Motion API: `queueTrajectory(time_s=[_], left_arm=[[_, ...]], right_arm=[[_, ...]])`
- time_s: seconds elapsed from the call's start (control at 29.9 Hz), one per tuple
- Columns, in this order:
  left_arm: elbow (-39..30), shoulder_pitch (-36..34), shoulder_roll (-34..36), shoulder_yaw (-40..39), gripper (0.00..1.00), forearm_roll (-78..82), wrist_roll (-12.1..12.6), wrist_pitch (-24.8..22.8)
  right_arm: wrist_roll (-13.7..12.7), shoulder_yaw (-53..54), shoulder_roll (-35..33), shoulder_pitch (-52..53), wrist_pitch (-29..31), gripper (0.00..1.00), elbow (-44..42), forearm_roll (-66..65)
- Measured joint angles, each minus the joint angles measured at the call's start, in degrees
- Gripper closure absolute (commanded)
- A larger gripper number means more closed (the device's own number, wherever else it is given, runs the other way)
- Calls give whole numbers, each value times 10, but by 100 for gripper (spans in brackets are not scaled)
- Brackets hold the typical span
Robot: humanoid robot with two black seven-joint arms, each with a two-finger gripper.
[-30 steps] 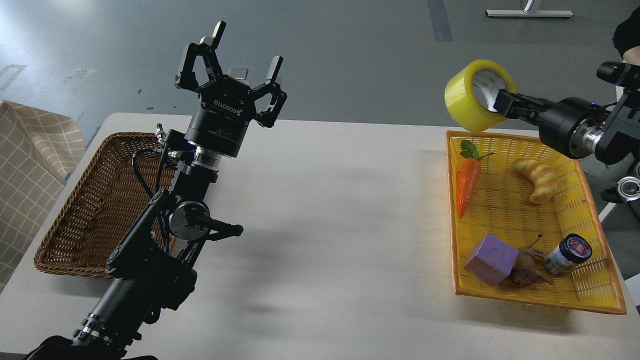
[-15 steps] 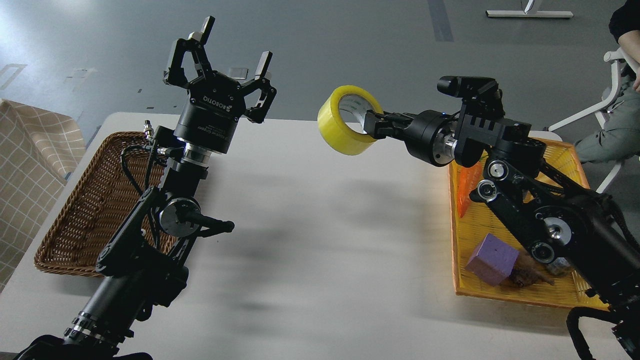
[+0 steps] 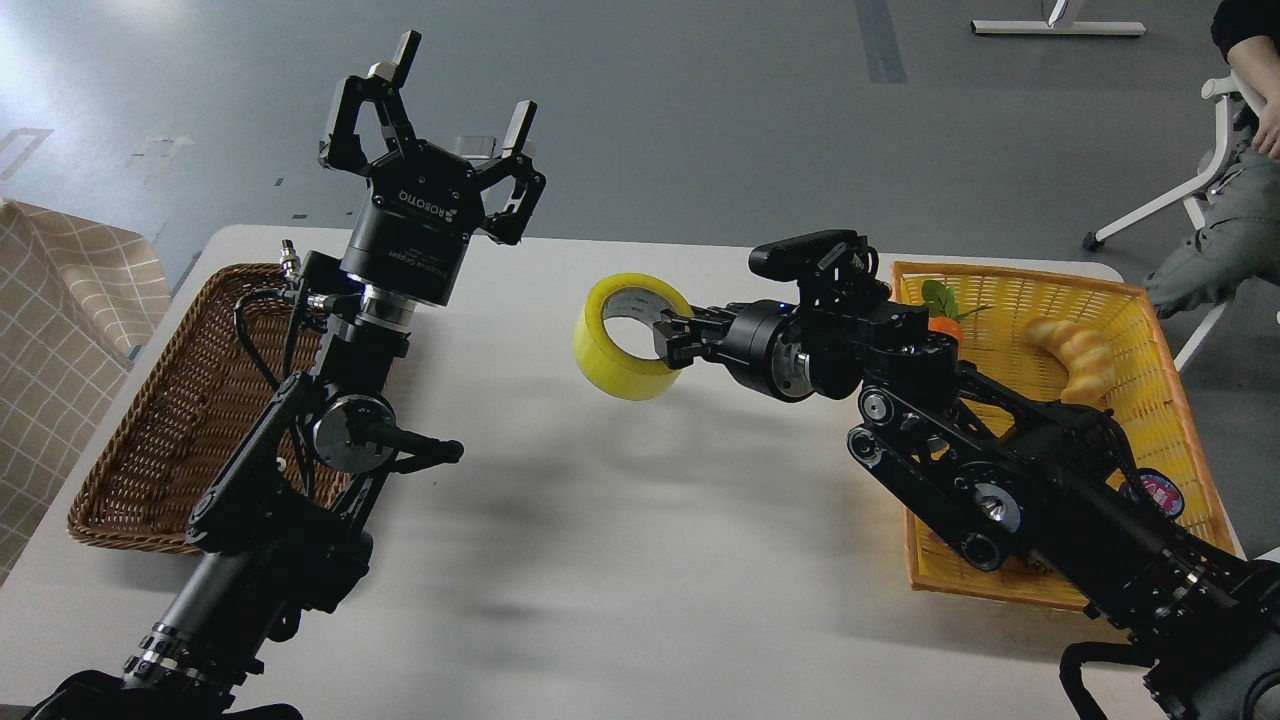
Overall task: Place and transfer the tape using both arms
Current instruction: 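Lift the tape roll and carry it toward the table center, then set the tape roll down on the table and open the right gripper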
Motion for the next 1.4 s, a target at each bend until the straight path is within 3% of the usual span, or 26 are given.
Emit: queueTrajectory(time_s=[1.04, 1.17, 1.2, 1.24, 1.27, 1.34, 1.4], left_arm=[[-1, 2, 3, -12, 2, 0, 0, 0], [-1, 2, 4, -12, 2, 0, 0, 0], [-1, 2, 4, -13, 2, 0, 0, 0], [-1, 2, 5, -13, 2, 0, 0, 0], [-1, 2, 5, -13, 2, 0, -1, 0], [-1, 2, 5, -13, 2, 0, -1, 0], [-1, 2, 5, -13, 2, 0, -1, 0]], right_arm=[[4, -79, 8, 1, 0, 91, -104, -45], [5, -80, 8, 1, 0, 62, -108, -44], [5, -80, 8, 1, 0, 62, -108, -44], [5, -80, 8, 1, 0, 52, -109, -44], [6, -79, 8, 1, 0, 34, -110, -43], [6, -78, 8, 0, 0, 18, -113, -41], [6, -74, 8, -1, 0, 13, -116, -38]])
